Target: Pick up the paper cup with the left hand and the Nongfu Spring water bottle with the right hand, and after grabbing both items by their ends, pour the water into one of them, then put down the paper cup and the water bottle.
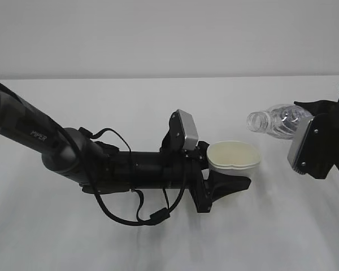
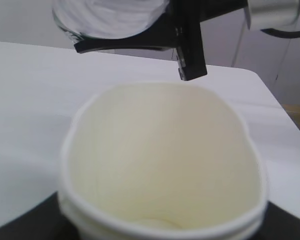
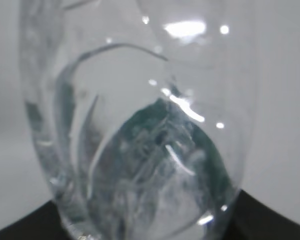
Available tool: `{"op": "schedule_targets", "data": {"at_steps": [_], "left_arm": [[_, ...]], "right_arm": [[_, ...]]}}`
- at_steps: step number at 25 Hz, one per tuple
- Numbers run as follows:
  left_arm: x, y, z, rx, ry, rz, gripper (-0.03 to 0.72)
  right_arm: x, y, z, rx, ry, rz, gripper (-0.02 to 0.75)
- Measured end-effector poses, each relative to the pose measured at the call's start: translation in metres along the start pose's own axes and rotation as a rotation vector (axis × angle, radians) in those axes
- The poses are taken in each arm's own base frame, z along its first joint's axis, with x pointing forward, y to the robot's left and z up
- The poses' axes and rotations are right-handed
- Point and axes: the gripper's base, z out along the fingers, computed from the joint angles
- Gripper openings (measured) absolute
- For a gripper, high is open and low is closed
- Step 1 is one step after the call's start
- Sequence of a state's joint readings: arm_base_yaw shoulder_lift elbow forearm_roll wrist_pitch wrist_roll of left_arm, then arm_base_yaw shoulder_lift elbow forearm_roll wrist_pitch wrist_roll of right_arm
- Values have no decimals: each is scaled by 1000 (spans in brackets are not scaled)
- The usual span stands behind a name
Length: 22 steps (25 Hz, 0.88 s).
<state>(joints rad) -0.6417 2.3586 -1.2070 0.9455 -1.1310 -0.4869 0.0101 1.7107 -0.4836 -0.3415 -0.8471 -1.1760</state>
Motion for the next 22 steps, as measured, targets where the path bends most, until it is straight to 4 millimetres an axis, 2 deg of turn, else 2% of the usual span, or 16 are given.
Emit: {"op": "schedule_targets", "data": {"at_steps": [10, 22], "left_arm": [[3, -9, 4, 58, 18, 1, 431], [4, -7, 4, 32, 3, -20, 431]], "right_arm": [[1, -1, 0, 13, 15, -60, 377], [1, -2, 0, 22, 14, -117, 376]]}}
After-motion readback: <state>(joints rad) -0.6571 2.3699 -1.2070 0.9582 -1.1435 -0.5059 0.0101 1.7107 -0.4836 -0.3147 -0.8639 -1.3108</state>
